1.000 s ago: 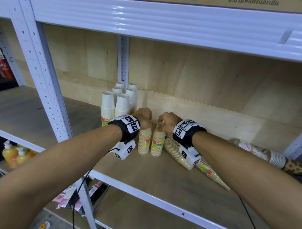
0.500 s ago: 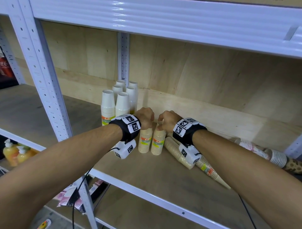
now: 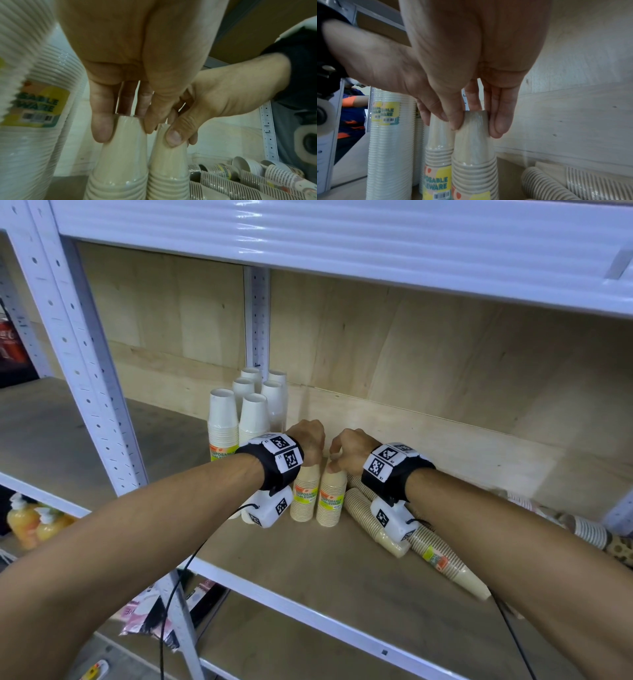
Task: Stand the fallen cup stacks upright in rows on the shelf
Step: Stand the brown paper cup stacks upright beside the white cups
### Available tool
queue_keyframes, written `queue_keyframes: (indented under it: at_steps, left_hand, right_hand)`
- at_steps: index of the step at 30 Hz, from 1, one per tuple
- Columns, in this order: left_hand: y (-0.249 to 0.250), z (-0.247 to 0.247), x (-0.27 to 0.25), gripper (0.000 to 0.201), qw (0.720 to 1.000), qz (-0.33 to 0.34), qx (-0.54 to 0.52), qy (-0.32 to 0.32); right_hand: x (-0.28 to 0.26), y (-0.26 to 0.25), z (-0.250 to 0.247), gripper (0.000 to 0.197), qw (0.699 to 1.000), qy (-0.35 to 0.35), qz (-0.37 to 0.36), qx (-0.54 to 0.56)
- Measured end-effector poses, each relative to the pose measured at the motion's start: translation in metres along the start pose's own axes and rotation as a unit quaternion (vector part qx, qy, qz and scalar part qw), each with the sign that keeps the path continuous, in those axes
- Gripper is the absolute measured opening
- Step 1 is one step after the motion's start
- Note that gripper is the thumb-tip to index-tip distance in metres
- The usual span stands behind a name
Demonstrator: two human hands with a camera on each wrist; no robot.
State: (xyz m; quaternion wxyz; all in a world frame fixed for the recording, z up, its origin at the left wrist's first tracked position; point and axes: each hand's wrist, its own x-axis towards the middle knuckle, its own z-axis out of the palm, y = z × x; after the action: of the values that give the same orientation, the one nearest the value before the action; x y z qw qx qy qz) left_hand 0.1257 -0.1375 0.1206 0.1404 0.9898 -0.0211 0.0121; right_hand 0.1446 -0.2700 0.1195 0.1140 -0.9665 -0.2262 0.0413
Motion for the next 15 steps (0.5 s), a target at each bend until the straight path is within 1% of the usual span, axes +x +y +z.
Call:
queue_keyframes:
  at_steps: [4, 7, 9, 12, 15]
  left_hand:
    - [0.007, -0.008, 0.013, 0.033, 1.0, -0.002, 0.011, 0.013]
    - [0.013, -0.012, 0.023, 0.026, 0.999, -0.022, 0.014, 0.039]
    - [0.017, -0.015, 0.032, 0.026, 0.998, -0.034, 0.007, 0.059]
    - [0.019, -0.019, 0.045, 0.028, 0.997, -0.051, -0.01, 0.065]
    - [0.017, -0.017, 0.055, 0.025, 0.995, -0.052, -0.016, 0.083]
  right_hand:
    - [0.008, -0.001, -0.005, 0.037, 1.0, 0.023, 0.004, -0.003]
    - [0.018, 0.0, -0.009, 0.035, 0.999, 0.043, 0.014, 0.002]
    - [0.026, 0.002, -0.01, 0.033, 0.998, 0.057, 0.024, 0.003]
    - [0.039, 0.008, -0.007, 0.025, 0.997, 0.071, 0.038, 0.007]
    - [0.051, 0.013, -0.002, 0.018, 0.995, 0.085, 0.041, 0.009]
